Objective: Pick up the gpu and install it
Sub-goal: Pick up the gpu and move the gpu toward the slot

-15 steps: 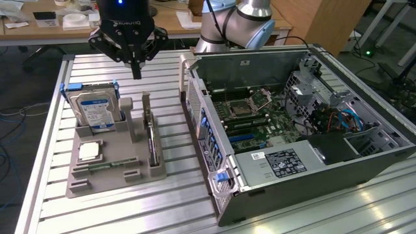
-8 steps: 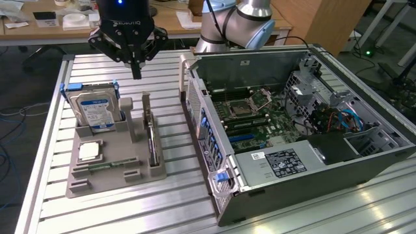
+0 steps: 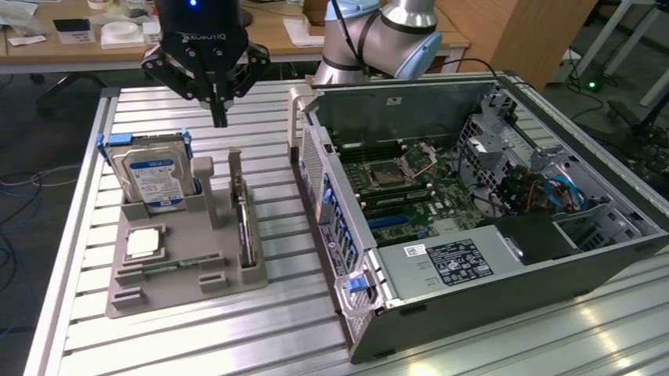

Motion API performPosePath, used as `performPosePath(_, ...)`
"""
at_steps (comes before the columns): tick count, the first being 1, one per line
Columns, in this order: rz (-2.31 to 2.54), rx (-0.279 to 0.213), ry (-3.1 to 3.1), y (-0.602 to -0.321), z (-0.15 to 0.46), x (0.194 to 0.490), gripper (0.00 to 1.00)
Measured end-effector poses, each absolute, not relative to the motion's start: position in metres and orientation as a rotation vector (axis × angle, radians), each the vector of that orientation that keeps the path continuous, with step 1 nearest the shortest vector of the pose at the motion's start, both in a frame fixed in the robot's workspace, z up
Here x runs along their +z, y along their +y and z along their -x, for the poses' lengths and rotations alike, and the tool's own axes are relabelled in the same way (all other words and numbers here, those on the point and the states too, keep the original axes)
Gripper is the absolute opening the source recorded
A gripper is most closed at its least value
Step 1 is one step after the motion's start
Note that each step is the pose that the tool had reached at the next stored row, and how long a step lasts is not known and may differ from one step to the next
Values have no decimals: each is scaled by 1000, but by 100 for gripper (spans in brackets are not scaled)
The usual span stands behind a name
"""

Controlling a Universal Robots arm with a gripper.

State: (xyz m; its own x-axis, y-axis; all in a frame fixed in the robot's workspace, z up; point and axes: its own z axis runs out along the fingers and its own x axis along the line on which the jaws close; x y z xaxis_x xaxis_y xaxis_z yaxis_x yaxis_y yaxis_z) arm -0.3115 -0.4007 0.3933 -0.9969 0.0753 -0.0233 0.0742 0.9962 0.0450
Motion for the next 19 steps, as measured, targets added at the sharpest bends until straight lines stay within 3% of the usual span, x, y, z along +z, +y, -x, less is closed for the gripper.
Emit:
performPosePath(5,-117,69,3114,-401,312,393,35)
performPosePath(8,-117,69,3114,-401,312,393,41)
performPosePath(11,-117,69,3114,-401,312,393,58)
performPosePath(15,-117,69,3114,-401,312,393,64)
performPosePath(16,-114,69,3114,-401,312,393,71)
performPosePath(19,-51,64,3120,-401,312,392,71)
